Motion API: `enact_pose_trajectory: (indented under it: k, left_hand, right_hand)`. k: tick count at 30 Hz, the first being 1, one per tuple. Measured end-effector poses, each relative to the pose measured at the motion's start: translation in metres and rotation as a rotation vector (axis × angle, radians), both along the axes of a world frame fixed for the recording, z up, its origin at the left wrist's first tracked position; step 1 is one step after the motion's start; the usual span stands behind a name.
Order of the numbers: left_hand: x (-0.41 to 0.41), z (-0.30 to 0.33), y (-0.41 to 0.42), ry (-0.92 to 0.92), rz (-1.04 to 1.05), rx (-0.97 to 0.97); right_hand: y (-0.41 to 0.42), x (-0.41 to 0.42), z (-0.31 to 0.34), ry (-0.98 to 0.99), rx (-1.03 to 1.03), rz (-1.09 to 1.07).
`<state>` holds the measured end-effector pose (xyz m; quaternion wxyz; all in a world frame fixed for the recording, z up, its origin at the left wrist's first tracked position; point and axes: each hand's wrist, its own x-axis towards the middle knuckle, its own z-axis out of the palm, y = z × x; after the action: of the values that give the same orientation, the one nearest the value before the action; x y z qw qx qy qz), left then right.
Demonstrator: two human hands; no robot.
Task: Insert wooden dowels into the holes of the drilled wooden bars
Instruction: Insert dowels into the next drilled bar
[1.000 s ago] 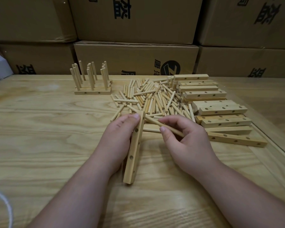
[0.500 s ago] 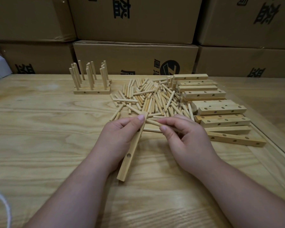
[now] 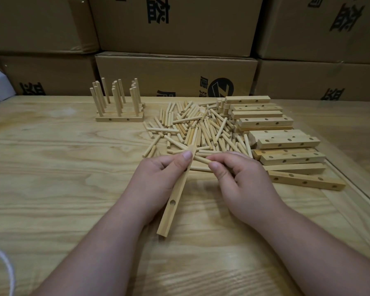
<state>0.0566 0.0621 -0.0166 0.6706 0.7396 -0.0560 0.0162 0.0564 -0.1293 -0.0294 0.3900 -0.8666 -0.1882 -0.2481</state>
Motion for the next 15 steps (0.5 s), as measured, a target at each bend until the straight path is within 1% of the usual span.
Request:
enact_pose_trajectory:
  k: [4,8,10,11,13,15]
  left_hand:
    - [-0.001,-0.002,0.0,0.017,-0.053,0.012]
    - [0.002,-0.004,0.002,0.028,0.019,0.009]
    - [0.004,-0.005,0.002,0.07,0.067,-0.029]
    - [0.006,-0.005,0.003,0.09,0.084,-0.064]
    - [0.009,-0.005,0.004,0.118,0.109,-0.151]
    - [0.012,-0.007,0.006,0.134,0.12,-0.211]
  right_hand:
    - [0.002,-0.001,-0.001,-0.034,0.156,-0.046]
    - [0.002,-0.003,0.005,-0.033,0.346,-0.057]
    - [-0.002,-0.002,0.007,-0.018,0.388,-0.106]
    - [-0.005,-0.001,0.007,-0.02,0.343,-0.15]
    - [-0.011,0.004,0.005,0.007,0.159,-0.242]
    - [-0.012,0.009,0.002,0.102,-0.007,-0.298]
